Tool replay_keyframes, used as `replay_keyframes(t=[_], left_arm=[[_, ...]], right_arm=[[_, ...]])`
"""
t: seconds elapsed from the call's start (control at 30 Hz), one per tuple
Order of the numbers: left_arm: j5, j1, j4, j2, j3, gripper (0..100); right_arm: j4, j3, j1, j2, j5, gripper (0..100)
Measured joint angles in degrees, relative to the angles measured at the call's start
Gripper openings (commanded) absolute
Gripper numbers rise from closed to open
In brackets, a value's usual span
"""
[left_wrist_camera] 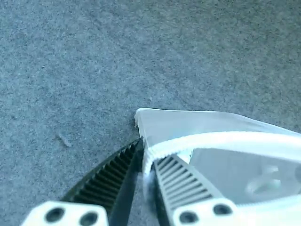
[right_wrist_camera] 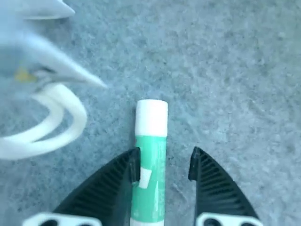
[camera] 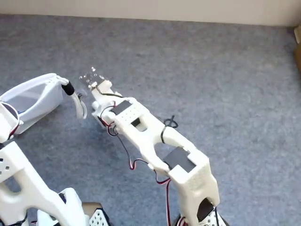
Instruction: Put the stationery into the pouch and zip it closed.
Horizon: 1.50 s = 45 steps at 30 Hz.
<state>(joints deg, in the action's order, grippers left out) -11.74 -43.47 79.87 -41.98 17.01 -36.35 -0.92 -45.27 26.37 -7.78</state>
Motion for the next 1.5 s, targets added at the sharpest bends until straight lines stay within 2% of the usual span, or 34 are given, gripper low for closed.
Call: replay_keyframes(t=[0.2, 0.4, 0.47, 0.57, 0.7, 1.23, 1.37, 1.5], left_arm=[[0.0, 0.0, 0.0, 0.0, 0.0, 1], [0.0, 0.0, 0.0, 0.0, 0.0, 1], [0.0, 0.0, 0.0, 0.0, 0.0, 1], [0.0, 0.0, 0.0, 0.0, 0.0, 1], [0.0, 0.0, 0.0, 0.0, 0.0, 1], [0.0, 0.0, 0.0, 0.0, 0.0, 1], [0.0, 0.0, 0.0, 0.0, 0.0, 1], [0.0, 0.0, 0.0, 0.0, 0.0, 1]], right_arm=[[-12.0, 8.4, -0.4, 6.2, -0.2, 15.9], [-22.9, 17.8, 0.0, 9.8, -0.2, 0.3], [-26.7, 19.7, 0.0, 10.3, -0.4, 1.5], [-34.7, 22.8, 0.5, 10.4, -5.6, 4.1], [-42.8, 25.6, 1.2, 10.4, -10.2, 12.2], [-45.0, 27.8, 1.3, 16.2, -10.5, 13.7], [-45.0, 28.0, 1.4, 16.3, -10.4, 1.2], [-44.7, 29.1, 1.8, 16.5, -10.4, 0.5]])
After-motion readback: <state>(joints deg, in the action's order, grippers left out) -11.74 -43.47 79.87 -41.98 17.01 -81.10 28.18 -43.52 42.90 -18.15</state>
